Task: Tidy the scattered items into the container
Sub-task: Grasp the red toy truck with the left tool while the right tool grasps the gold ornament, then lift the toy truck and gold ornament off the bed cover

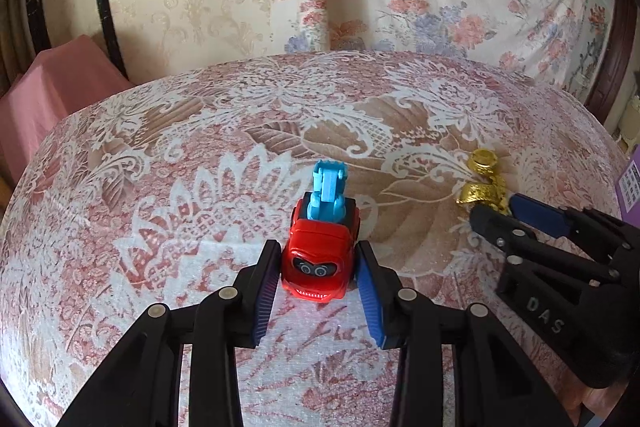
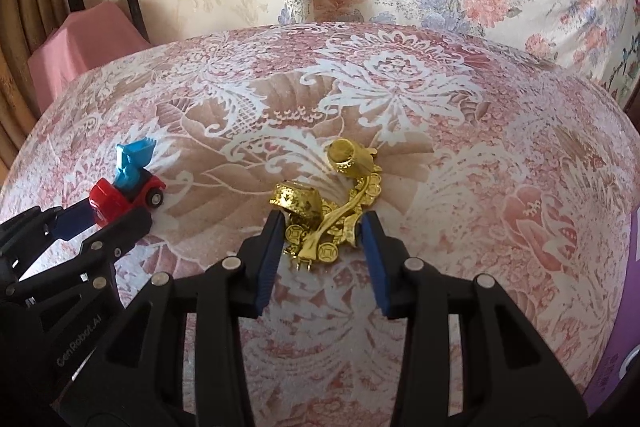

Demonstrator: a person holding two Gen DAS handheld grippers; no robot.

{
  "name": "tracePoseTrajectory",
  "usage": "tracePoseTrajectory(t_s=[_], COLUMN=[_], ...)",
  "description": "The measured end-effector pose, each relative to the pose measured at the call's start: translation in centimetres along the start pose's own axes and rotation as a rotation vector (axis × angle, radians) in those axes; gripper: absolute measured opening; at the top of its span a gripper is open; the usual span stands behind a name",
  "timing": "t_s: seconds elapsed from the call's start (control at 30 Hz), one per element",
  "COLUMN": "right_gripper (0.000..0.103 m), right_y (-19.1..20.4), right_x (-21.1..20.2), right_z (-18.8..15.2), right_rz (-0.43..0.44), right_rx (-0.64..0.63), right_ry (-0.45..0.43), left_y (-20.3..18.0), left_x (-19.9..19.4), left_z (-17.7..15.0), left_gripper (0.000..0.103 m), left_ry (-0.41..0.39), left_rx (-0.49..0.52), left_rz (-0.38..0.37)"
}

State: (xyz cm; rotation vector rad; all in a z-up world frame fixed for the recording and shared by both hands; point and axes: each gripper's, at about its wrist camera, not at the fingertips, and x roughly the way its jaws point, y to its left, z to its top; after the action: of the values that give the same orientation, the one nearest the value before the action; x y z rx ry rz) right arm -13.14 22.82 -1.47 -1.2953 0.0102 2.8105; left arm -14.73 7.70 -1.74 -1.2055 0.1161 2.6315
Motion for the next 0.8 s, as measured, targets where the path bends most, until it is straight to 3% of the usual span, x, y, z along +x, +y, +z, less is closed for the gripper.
tracePoseTrajectory(t_s=[0.47, 0.8], right_gripper=[0.042, 0.042], right_y=[-0.4, -2.0], right_x=[-6.2, -6.8], right_z=[-0.7, -2.9], right_rz=[0.013, 0.019], right_rx=[0.020, 0.051], right_ry=[-0.056, -0.029], left_y=[-1.8, -1.0], left_x=[-4.9, -6.0], left_z=[0.0, -2.7], left_gripper=[0.038, 0.038], left_ry=[-0.056, -0.019], left_rx=[0.007, -0.044], left_rz=[-0.013, -0.054])
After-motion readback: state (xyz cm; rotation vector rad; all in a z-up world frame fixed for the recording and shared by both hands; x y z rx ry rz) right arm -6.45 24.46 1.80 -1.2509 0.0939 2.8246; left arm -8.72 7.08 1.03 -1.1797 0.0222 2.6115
